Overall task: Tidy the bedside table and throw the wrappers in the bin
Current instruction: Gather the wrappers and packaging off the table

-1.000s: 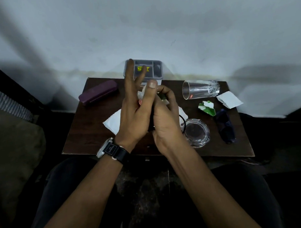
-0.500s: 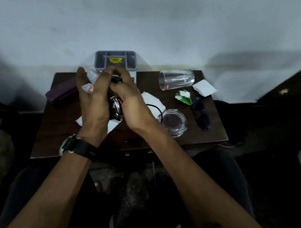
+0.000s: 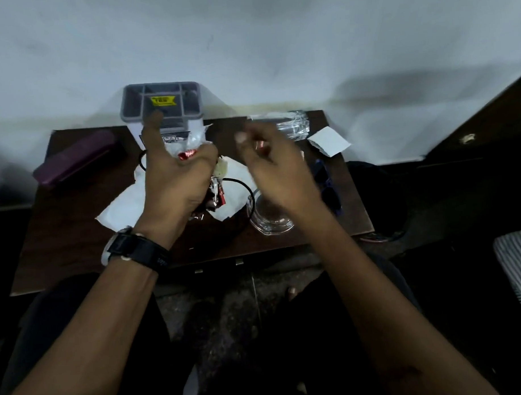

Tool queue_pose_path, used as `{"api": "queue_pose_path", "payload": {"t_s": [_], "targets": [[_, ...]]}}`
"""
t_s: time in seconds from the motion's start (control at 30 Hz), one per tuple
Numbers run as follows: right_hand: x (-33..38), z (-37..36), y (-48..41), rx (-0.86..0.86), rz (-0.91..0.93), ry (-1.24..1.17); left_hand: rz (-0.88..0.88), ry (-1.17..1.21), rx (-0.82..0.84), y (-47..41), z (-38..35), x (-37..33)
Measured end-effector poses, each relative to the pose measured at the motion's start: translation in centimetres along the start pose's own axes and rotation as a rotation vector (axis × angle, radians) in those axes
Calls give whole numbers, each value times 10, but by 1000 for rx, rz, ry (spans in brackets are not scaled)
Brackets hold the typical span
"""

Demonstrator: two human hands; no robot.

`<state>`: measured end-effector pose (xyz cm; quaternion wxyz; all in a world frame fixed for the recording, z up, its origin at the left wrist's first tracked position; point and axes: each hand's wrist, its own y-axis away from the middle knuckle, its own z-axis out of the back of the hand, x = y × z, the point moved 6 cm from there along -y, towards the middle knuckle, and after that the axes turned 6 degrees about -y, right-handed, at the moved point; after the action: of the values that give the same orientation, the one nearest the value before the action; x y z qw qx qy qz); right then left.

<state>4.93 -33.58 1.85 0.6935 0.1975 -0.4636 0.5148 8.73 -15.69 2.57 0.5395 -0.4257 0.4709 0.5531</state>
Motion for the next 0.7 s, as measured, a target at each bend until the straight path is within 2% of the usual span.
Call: {"api": "queue_pose_path", "payload": {"t_s": [0.1, 0.13, 0.17, 0.23, 0.33, 0.47, 0.6, 0.63, 0.7], "targets": [[-30, 31, -17, -50, 39, 509, 46, -8, 27, -10, -13, 15], [-46, 38, -23, -4, 9, 717, 60, -22, 38, -13, -17, 17], [-59, 40, -27, 55, -26, 844, 65, -38, 45, -15, -20, 18], [-73, 33, -29, 157, -35, 930, 65, -73, 57, -18, -24, 20], [-79, 21, -30, 225, -14, 943, 49, -121, 60, -16, -32, 19], [-70, 19, -28, 170, 43, 912, 74, -56, 127, -15, -41, 18], [-40, 50, -27, -51, 74, 536, 51, -43, 127, -15, -47, 12], [-35, 63, -28, -120, 38, 422, 41, -44, 114, -15, -47, 11], [-55, 89, -39, -194, -173, 234, 14, -44, 98, -15, -46, 8]]}}
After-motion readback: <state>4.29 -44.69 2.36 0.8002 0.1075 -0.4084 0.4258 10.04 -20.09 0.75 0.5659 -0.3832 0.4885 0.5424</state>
